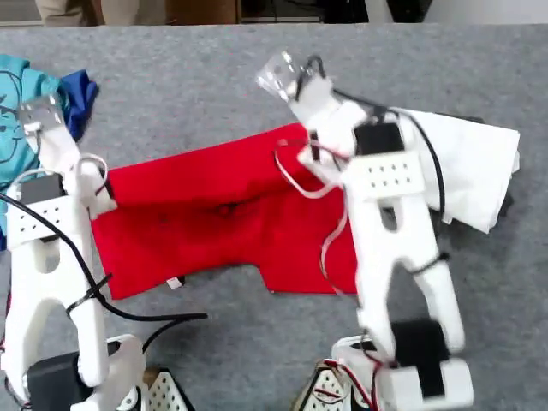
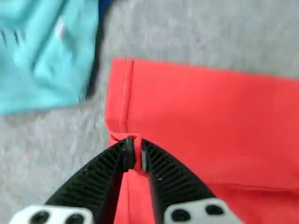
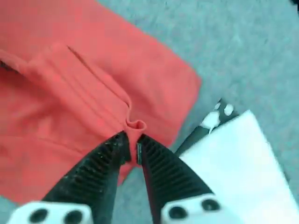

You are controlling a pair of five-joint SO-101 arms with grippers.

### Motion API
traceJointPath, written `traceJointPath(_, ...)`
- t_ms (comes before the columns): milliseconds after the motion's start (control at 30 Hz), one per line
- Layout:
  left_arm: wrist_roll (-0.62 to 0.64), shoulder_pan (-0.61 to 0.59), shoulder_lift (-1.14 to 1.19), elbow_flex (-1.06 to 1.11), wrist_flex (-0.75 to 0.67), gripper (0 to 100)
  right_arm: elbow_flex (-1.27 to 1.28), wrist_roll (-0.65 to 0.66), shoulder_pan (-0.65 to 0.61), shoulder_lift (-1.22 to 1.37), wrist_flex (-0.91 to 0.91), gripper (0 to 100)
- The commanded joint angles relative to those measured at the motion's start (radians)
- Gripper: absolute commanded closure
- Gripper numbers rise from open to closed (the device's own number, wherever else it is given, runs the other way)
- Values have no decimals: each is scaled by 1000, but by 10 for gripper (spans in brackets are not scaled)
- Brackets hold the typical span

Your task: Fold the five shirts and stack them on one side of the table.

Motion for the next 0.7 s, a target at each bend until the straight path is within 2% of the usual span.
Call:
traceJointPath(0,-14,0,-31,41,6,981,174,6,64,-147,-86,997)
traceJointPath(167,-91,61,-76,100,71,981,295,11,114,-248,-101,997)
traceJointPath(433,-167,41,-280,285,38,981,512,51,119,-437,-143,997)
traceJointPath(667,-173,40,-325,399,32,981,687,60,127,-621,-149,997)
